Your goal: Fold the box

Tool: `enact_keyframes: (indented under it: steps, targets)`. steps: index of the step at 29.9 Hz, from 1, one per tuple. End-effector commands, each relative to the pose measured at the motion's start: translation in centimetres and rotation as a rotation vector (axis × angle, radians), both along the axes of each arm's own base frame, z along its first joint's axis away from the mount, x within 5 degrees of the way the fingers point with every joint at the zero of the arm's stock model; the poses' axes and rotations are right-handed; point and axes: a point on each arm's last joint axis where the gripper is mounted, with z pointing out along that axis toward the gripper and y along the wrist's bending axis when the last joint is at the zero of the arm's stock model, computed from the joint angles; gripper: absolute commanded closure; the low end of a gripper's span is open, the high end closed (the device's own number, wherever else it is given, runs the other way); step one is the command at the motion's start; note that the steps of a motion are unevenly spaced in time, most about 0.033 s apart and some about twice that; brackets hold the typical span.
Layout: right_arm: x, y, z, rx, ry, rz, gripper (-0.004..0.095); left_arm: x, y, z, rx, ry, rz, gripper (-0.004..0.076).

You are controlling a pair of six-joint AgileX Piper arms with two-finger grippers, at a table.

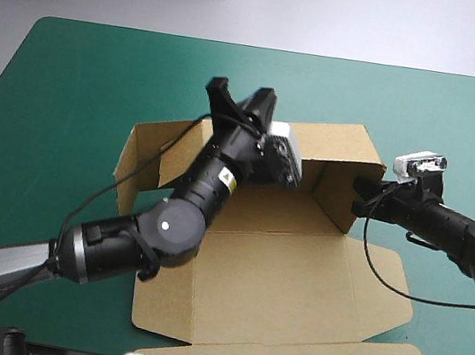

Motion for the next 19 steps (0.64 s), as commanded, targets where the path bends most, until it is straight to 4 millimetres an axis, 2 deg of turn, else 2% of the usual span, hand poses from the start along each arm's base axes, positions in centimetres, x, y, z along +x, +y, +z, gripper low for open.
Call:
enact_keyframes:
  steps: [1, 5, 8, 13, 19]
  targets:
    - [0.1, 0.3, 2.1, 0.037, 0.035, 0.01, 0.0908, 2.2, 4.2, 4.8, -0.135, -0.088, 0.168, 0.0724]
    - [0.6, 0.0, 4.0, 0.023, 0.102, -0.017, 0.0908, 5.7, 8.5, 6.5, -0.328, 0.036, 0.316, 0.0724]
    - [0.9, -0.1, 5.9, 0.021, 0.131, -0.019, 0.0908, 7.6, 11.8, 7.0, -0.416, 0.116, 0.419, 0.0724]
    - [1.3, -0.3, 8.7, -0.008, 0.209, -0.029, 0.0908, 9.6, 16.7, 6.4, -0.47, 0.212, 0.583, 0.0724]
    - [2.4, -0.5, 9.9, -0.034, 0.337, -0.002, 0.0908, 11.0, 22.4, 4.7, -0.605, 0.372, 0.749, 0.0724]
